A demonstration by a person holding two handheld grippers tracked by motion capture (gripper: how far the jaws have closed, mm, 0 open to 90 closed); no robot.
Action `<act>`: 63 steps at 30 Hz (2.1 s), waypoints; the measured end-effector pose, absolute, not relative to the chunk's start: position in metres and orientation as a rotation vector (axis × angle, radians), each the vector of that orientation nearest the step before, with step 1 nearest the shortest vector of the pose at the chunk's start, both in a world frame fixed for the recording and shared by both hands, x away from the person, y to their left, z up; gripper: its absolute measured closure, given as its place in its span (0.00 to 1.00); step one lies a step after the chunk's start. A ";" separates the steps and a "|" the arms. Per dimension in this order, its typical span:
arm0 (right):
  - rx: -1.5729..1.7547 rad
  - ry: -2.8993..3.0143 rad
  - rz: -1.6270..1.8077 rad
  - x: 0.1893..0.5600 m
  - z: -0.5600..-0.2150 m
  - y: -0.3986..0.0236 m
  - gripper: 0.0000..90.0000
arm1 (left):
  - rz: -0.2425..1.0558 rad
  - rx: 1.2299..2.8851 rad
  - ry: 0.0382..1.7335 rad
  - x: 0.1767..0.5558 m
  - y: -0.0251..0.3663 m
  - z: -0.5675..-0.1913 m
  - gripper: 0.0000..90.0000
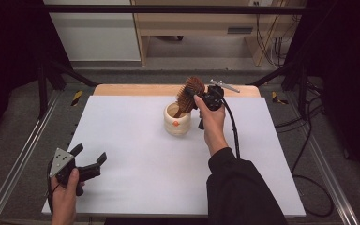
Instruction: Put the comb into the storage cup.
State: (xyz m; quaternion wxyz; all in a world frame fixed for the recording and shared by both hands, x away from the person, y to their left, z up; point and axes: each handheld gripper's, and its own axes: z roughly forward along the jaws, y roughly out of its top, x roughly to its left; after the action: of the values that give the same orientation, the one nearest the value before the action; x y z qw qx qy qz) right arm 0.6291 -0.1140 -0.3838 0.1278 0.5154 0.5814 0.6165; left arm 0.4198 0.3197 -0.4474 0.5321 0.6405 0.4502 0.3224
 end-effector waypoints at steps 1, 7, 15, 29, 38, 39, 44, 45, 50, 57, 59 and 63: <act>1.500 1.691 1.793 0.629 -0.384 -0.114 0.50 | 0.769 1.527 1.074 0.420 0.320 -0.447 0.02; 1.501 1.692 1.792 0.629 -0.384 -0.114 0.49 | 0.768 1.528 1.074 0.420 0.320 -0.447 0.02; 1.495 1.697 1.794 0.629 -0.384 -0.114 0.49 | 0.769 1.529 1.074 0.420 0.320 -0.448 0.02; 1.497 1.701 1.789 0.629 -0.383 -0.114 0.48 | 0.768 1.530 1.073 0.420 0.319 -0.448 0.02; 1.495 1.702 1.794 0.629 -0.383 -0.115 0.47 | 0.768 1.530 1.074 0.420 0.319 -0.448 0.02; 1.495 1.703 1.794 0.629 -0.383 -0.115 0.47 | 0.768 1.530 1.073 0.420 0.319 -0.448 0.02; 1.497 1.705 1.794 0.629 -0.383 -0.115 0.45 | 0.766 1.531 1.074 0.420 0.319 -0.448 0.02; 1.501 1.705 1.796 0.628 -0.382 -0.115 0.44 | 0.766 1.532 1.073 0.420 0.319 -0.448 0.02; 1.503 1.706 1.797 0.628 -0.382 -0.115 0.43 | 0.766 1.531 1.074 0.420 0.319 -0.448 0.02; 1.500 1.713 1.789 0.628 -0.382 -0.115 0.43 | 0.767 1.531 1.074 0.420 0.319 -0.448 0.02; 1.498 1.713 1.787 0.628 -0.382 -0.116 0.42 | 0.767 1.531 1.075 0.420 0.320 -0.448 0.02; 1.498 1.718 1.778 0.627 -0.381 -0.117 0.41 | 0.767 1.530 1.074 0.420 0.319 -0.448 0.02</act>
State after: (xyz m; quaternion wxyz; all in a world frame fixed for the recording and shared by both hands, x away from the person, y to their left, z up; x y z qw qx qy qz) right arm 0.6274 -0.1169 -0.3808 0.1250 0.5140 0.5897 0.6102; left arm 0.4199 0.3193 -0.4477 0.5314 0.6415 0.4502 0.3216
